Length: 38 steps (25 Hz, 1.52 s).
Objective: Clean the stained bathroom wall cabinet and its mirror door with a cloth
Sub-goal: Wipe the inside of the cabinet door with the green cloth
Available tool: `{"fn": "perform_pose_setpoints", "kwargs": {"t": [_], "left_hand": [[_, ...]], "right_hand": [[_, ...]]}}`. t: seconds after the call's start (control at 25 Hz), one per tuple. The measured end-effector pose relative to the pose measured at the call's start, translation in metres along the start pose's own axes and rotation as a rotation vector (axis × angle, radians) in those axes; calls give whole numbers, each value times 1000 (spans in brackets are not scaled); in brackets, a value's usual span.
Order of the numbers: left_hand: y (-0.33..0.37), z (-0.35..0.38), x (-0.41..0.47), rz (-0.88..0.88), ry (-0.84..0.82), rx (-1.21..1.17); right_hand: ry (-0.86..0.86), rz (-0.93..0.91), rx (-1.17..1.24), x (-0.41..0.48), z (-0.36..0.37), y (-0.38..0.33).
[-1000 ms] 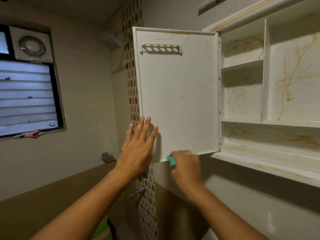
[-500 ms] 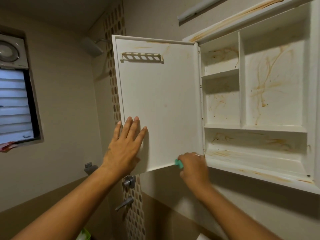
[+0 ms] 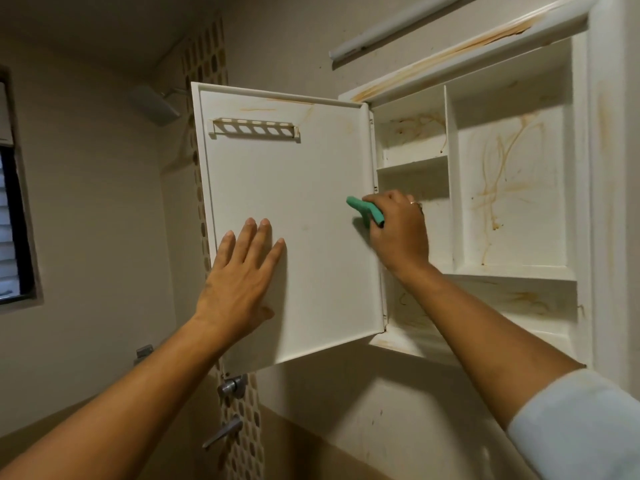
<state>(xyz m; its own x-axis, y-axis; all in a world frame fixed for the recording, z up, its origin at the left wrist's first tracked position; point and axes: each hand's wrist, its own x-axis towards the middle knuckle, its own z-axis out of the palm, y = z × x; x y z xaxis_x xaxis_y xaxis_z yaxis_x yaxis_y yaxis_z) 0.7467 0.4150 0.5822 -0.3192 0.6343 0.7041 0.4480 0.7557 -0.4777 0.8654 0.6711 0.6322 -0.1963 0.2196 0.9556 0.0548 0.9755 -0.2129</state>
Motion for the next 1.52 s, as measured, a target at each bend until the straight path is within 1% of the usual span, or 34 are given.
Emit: {"fn": "perform_pose_setpoints", "kwargs": {"t": [0.04,0.08,0.12,0.2,0.28,0.32,0.36,0.4,0.44,0.48,0.52,0.56,0.6,0.64,0.68,0.76,0.84,0.88,0.92,0.96,1.0,1.08,1.12,1.16,1.24,1.28,1.36,1.4,1.44,1.48,1.52], "left_hand": [[-1,1,0,6,13,-3],[-2,1,0,16,21,-4],[-3,2,-1,27,25,-3],[-5,5,0,34,35,1],[-5,6,0,29,32,-2],[-5,7,0,31,33,0],[-5,7,0,31,41,-3],[-5,7,0,34,42,-9],[-5,7,0,38,35,-13],[-5,7,0,39,32,-12],[-6,8,1,32,35,-8],[-6,9,1,27,38,-6],[-5,9,0,28,41,-5],[-5,10,1,33,42,-6],[-5,10,1,36,39,-8],[-6,12,2,33,40,-13],[-7,13,2,30,41,-16],[-6,12,1,38,35,-24],[-6,12,0,42,35,-33],[-7,11,0,41,37,-39],[-7,10,-1,41,39,-46],[-6,9,-1,41,44,-55],[-5,9,-1,46,43,-60],[-5,8,-1,47,38,-70],[-8,6,-1,47,36,-80],[-12,5,-1,52,41,-83],[-21,-1,-1,79,47,-85],[-26,-4,-2,102,42,-71],[-29,-7,-2,124,28,-47],[-32,-10,-3,139,10,-23],[-35,-10,-4,150,7,-12]], "right_hand": [[-9,-12,-18,4,7,-2],[-52,-7,-10,-6,18,-1],[-95,33,24,-30,29,2],[-175,101,83,-106,49,12],[-342,69,96,-178,51,17],[-435,49,108,-191,45,20],[-484,53,142,-181,38,24],[-488,85,181,-155,32,27],[-421,134,218,-122,22,26],[-298,175,248,-84,12,22],[-141,169,240,-49,3,18],[-28,126,228,-23,0,13],[13,84,208,-10,6,7],[-19,69,199,-14,17,0],[-92,74,204,-34,32,-4],[-218,77,226,-99,54,-6],[-408,-19,213,-145,47,1],[-503,-62,215,-144,36,4],[-553,-64,215,-125,23,4],[-526,-31,229,-97,12,3],[-408,5,250,-64,3,0],[-63,46,270,2,-7,-14],[17,48,258,21,-3,-24],[16,57,236,27,9,-36],[-92,64,242,-6,41,-58],[-176,22,237,-37,53,-63],[-375,-188,196,-92,51,-61],[-472,-307,161,-102,42,-55],[-533,-405,110,-94,30,-48],[-529,-469,35,-75,22,-43],[-451,-460,-11,-50,15,-42]]}}
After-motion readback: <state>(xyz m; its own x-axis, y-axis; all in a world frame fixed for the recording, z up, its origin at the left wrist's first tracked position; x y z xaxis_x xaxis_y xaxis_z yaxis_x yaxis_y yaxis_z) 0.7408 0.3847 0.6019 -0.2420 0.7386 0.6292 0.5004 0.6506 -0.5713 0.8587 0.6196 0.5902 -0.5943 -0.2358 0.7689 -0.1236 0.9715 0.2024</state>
